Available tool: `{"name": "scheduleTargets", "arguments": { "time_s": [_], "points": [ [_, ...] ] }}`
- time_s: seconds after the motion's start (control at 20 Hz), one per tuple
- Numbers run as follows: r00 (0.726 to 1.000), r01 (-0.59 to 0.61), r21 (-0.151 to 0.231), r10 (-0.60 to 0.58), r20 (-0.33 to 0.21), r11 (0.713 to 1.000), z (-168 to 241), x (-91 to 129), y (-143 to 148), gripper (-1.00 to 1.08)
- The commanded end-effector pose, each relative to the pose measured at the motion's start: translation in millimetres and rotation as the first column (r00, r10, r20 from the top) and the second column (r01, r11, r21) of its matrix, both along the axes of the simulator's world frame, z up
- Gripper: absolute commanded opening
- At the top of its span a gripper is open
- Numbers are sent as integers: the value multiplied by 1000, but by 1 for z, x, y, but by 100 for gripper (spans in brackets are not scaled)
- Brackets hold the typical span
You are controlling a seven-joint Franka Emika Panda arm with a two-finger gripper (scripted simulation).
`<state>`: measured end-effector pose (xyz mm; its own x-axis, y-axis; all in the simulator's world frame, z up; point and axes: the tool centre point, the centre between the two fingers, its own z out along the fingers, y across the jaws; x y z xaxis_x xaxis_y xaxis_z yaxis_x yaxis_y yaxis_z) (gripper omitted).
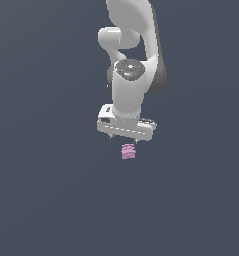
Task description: Pick up the object and move it to a goal position.
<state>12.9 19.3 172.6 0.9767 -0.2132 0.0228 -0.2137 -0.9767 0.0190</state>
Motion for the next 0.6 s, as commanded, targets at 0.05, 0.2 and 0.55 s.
{"name": "scheduleTargets", "arguments": {
  "time_s": [0.05,0.2,0.55],
  "points": [
    [995,95,6,-95,-1,995,-7,-1,3,100],
    [985,175,11,-175,-2,984,-13,-3,5,100],
    [934,358,19,-358,-6,934,-26,-6,10,100]
  ]
}}
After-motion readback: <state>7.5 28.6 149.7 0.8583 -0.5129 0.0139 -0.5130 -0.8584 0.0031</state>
